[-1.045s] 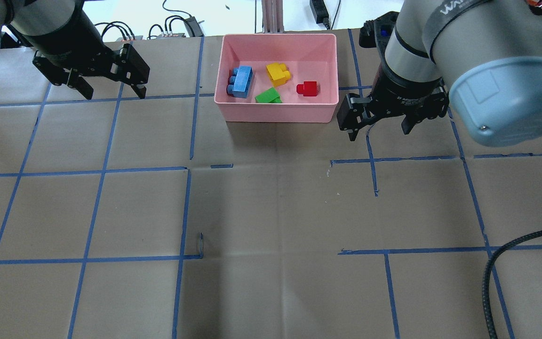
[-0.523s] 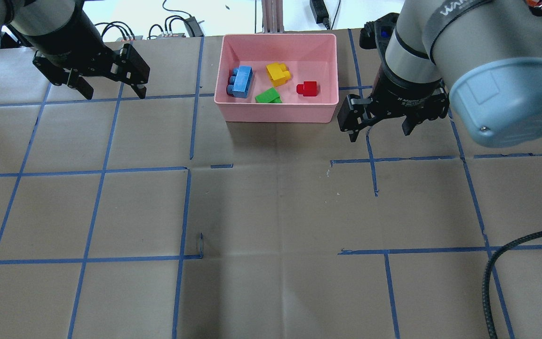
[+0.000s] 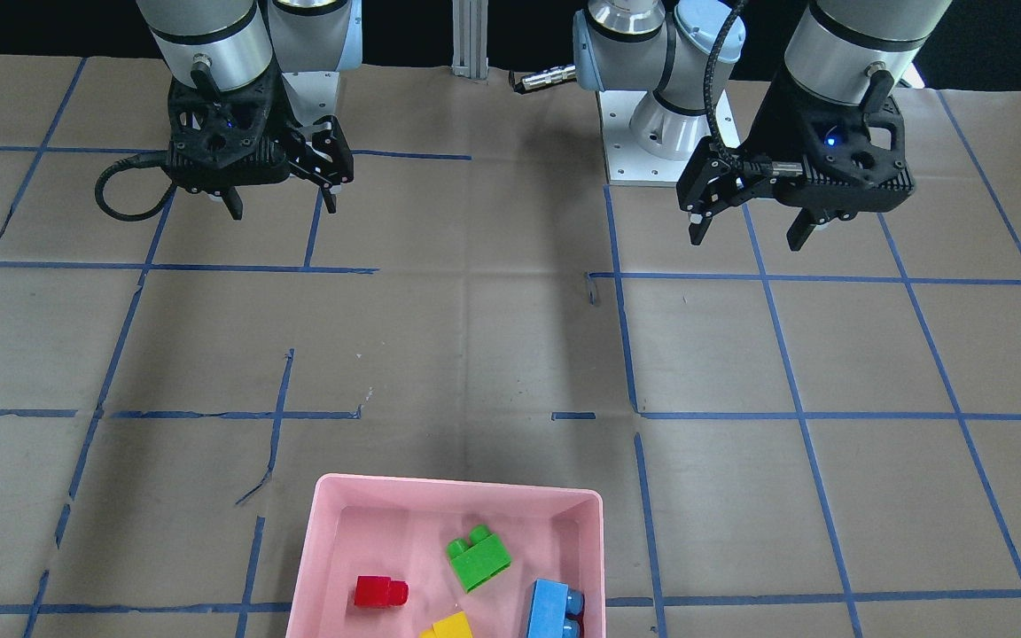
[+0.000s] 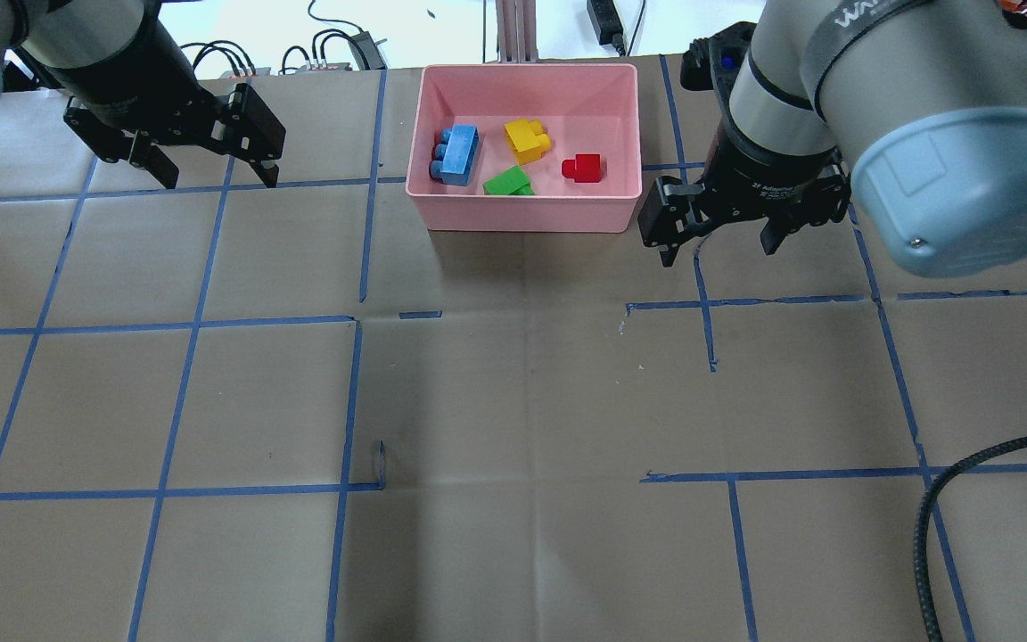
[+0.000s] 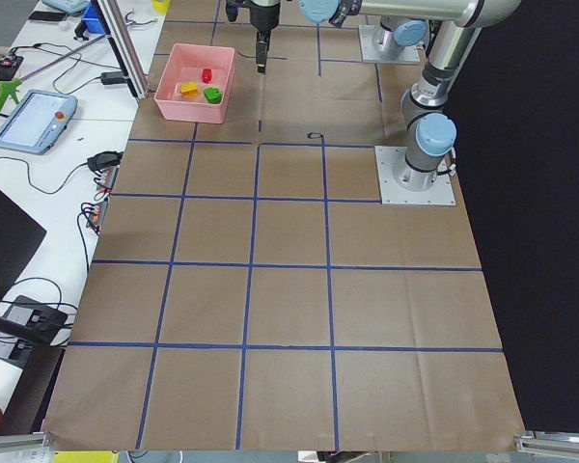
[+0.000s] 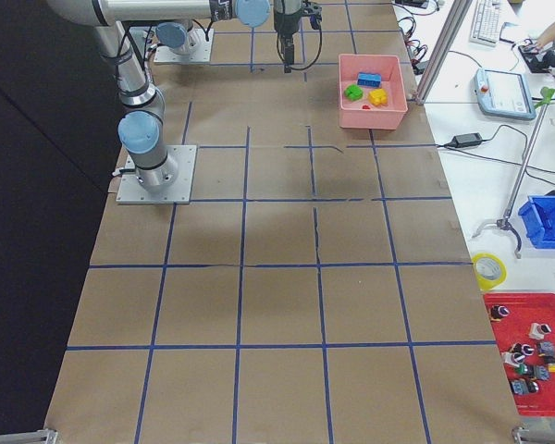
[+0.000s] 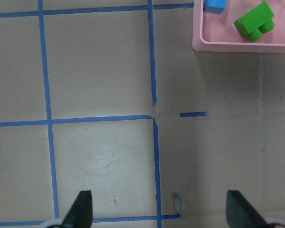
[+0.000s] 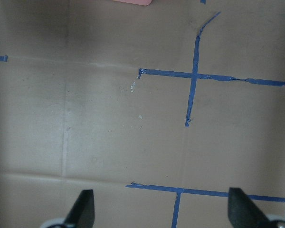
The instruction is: Put all blocks into box
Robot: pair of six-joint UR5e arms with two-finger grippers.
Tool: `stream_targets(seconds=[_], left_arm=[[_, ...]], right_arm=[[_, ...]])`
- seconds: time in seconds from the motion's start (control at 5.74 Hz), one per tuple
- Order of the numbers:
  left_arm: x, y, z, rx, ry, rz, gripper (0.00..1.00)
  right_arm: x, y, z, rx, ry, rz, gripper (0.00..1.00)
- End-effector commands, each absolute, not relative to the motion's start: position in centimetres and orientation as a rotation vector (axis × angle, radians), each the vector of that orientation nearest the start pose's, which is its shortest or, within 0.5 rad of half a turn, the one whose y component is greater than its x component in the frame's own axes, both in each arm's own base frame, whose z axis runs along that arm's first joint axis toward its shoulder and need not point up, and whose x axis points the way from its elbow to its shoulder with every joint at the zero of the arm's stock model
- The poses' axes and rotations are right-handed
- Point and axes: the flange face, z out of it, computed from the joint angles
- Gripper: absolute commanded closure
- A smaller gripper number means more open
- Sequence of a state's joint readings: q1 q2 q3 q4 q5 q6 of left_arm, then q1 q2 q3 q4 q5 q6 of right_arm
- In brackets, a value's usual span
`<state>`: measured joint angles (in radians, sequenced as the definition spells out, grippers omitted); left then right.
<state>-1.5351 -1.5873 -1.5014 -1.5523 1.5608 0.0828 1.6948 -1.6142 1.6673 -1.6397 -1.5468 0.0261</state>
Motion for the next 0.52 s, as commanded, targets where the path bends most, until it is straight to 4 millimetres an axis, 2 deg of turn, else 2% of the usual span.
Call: stream_targets(seconds=[0.0,0.35], left_arm=[[-11.71,-51.45,50.88,0.078,3.147,-0.093,0.0],[-11.7,-51.61,50.64,0.078,3.147,-0.085,0.0]], right_arm=[[19.1,-45.74,46.37,-0.144,3.113,-0.007,0.0],[19.19,-45.79,46.5,-0.146,3.111,-0.018,0.0]])
